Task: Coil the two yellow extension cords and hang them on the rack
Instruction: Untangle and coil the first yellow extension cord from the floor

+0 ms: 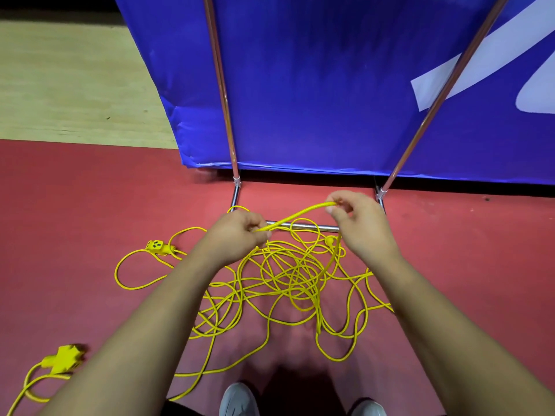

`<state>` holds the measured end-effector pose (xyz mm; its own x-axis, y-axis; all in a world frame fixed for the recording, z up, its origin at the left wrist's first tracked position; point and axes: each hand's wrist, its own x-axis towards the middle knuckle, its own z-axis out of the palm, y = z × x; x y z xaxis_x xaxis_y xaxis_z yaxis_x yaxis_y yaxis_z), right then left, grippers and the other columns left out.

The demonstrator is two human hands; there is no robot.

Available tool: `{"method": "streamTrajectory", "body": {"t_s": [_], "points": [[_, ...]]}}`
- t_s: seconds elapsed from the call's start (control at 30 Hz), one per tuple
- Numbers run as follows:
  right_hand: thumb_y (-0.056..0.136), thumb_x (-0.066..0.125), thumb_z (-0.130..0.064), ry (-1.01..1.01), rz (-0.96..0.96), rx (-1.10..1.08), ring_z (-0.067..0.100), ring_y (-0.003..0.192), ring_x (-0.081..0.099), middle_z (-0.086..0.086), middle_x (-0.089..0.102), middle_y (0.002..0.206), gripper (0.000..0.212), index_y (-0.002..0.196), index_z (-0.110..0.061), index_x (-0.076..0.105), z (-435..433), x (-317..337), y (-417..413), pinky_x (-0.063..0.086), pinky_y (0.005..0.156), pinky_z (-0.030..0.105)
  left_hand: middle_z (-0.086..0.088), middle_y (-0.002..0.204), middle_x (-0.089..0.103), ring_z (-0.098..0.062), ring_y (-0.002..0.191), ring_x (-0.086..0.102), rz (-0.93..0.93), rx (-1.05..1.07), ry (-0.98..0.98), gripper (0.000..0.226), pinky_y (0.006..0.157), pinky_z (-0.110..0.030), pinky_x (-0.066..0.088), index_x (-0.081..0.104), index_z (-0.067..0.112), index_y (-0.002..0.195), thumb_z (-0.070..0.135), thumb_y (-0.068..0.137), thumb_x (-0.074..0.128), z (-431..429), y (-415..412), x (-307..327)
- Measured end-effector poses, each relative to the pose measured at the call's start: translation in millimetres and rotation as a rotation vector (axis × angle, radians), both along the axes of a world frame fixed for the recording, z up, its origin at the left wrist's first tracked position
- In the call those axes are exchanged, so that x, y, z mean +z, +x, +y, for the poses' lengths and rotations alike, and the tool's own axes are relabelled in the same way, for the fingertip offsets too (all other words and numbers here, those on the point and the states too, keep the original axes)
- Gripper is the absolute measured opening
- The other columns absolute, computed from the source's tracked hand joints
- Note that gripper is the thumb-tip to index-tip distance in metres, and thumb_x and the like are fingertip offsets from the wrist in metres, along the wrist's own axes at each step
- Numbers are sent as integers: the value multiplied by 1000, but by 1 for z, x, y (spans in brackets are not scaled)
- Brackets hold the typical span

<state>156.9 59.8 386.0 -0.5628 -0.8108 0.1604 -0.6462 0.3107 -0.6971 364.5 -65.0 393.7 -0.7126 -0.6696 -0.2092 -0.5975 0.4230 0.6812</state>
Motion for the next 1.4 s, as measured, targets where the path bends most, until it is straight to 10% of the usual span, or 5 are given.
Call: {"method": "streamTrajectory", "body": {"t_s": [0.47, 0.73, 1.0, 1.2, 1.4], "points": [[87, 70, -26, -296, -352, -74, 11, 50, 38, -9, 44, 51, 7, 80, -24, 68, 13, 4, -21, 32, 51, 27, -1, 51, 30, -22, 45, 55, 462, -62, 861, 36, 46, -21, 44, 61, 4, 96, 34, 95, 41, 29, -9, 31], [94, 59, -14, 110, -319, 80, 12, 60, 52, 0, 57, 63, 14, 82, -13, 65, 41, -55, -47, 40, 60, 28, 7, 43, 30, -5, 30, 28, 985, 89, 1082, 32, 34, -18, 23, 60, 2, 90, 19, 96, 34, 12, 1, 50], [90, 64, -11, 90, -474, -101, 3, 39, 36, -4, 48, 50, 11, 80, -13, 66, 34, -58, -41, 30, 42, 19, -3, 50, 54, -17, 41, 52, 588, 206, 568, 28, 46, -27, 38, 65, 21, 114, 31, 100, 43, 14, 4, 36], [86, 71, -16, 605, -360, 593, -1, 42, 41, -13, 50, 45, 15, 72, -23, 72, 36, 14, -13, 32, 48, 18, 3, 46, 57, -9, 34, 46, 212, 142, 245, 29, 36, -19, 32, 68, 8, 83, 26, 98, 51, 13, 6, 31], [94, 60, -20, 21, -782, 453, 11, 48, 23, -1, 31, 53, 22, 75, -14, 69, 18, 36, 18, 18, 48, 26, -4, 55, 64, -15, 40, 45, 343, -51, 589, 43, 39, -18, 34, 68, 1, 83, 34, 97, 43, 31, -9, 39]]}}
